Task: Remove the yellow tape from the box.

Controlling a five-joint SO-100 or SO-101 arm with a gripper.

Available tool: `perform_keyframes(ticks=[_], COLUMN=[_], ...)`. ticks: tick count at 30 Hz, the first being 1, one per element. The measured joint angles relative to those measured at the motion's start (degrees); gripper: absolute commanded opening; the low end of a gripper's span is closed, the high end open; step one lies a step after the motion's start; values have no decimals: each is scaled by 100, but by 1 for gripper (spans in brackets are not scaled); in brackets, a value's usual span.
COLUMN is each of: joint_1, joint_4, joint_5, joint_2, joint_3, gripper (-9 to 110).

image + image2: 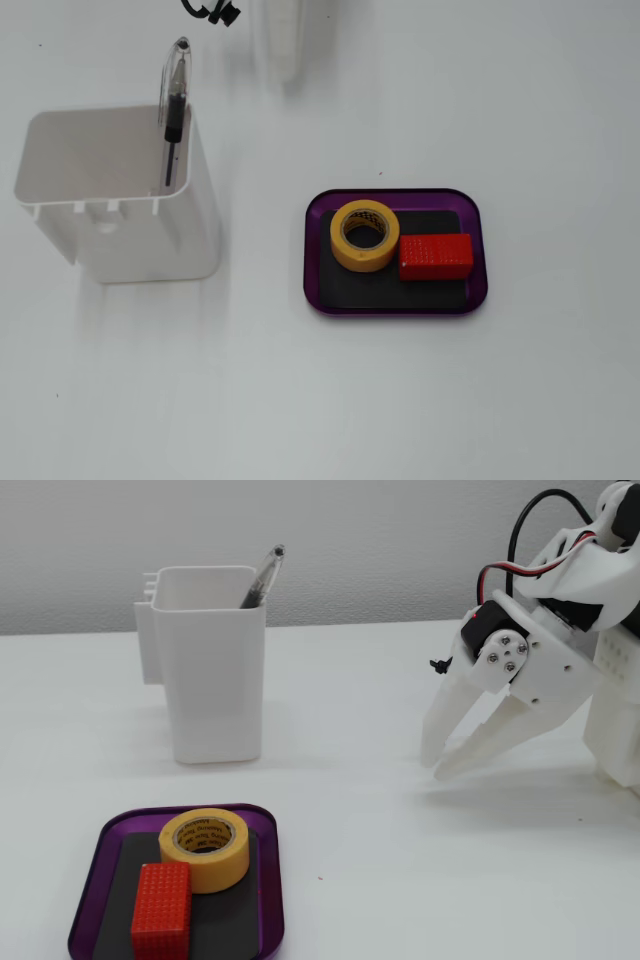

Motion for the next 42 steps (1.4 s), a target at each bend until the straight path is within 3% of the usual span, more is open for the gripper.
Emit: perform_keyframes(ticks=[12, 22, 31, 42], joint_1=[0, 9, -1485, -1846], joint_4=[0, 202, 686, 686], joint_5=[-88, -888, -782, -97], joint_2=[0, -519, -4438, -8692], joint_3=[-483, -1670, -4236, -7646], gripper=[3, 6, 12, 12])
